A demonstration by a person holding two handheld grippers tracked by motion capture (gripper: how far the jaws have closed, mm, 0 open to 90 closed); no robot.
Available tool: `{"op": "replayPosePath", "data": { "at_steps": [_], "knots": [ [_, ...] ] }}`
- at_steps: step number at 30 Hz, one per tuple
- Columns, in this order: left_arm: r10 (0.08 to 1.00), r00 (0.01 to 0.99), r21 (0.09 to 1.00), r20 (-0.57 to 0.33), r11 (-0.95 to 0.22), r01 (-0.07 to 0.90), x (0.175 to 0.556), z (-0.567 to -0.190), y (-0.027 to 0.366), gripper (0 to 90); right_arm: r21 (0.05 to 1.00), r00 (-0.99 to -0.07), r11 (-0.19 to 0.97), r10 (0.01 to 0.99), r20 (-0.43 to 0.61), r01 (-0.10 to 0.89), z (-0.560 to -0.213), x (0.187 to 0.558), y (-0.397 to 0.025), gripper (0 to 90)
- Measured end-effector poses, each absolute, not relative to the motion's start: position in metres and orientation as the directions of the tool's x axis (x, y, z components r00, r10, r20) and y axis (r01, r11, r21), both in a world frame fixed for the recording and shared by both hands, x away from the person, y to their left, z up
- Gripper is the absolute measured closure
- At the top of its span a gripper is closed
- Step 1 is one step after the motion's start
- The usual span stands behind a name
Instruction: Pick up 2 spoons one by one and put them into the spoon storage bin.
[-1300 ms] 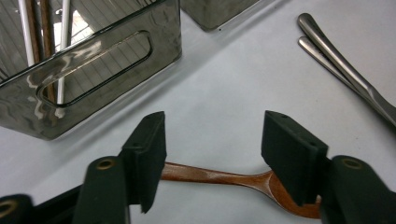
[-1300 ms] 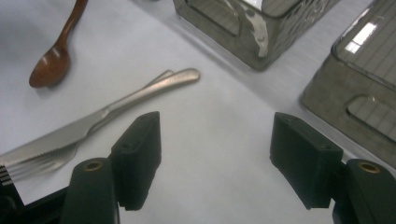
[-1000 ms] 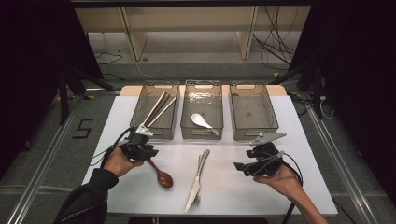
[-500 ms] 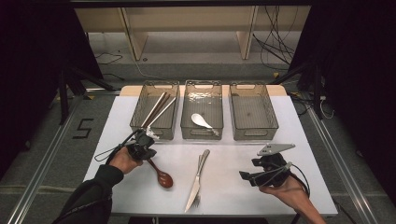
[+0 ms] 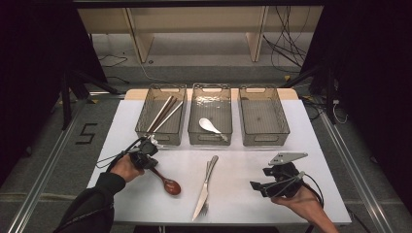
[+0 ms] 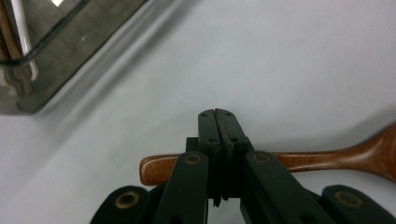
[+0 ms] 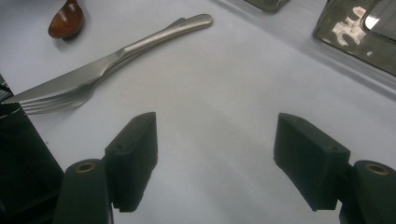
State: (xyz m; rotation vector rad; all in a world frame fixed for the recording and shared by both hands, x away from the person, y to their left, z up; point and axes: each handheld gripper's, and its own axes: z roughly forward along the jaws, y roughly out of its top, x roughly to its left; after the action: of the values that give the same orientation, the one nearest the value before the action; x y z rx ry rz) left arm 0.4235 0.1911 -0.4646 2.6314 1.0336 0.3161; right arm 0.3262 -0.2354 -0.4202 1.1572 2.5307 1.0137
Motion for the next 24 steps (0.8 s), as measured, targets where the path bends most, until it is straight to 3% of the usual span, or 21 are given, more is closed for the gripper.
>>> {"op": "replayPosePath", "data": {
  "at_steps": [24],
  "knots": [
    [0.682, 0.731, 0.210, -0.022, -0.712, 0.670, 0.374, -0.459, 0.212, 88.8, 0.658, -0.689, 0.467, 0.717, 0.110, 0.591, -0.416, 0.325, -0.236, 31.5]
  ]
}}
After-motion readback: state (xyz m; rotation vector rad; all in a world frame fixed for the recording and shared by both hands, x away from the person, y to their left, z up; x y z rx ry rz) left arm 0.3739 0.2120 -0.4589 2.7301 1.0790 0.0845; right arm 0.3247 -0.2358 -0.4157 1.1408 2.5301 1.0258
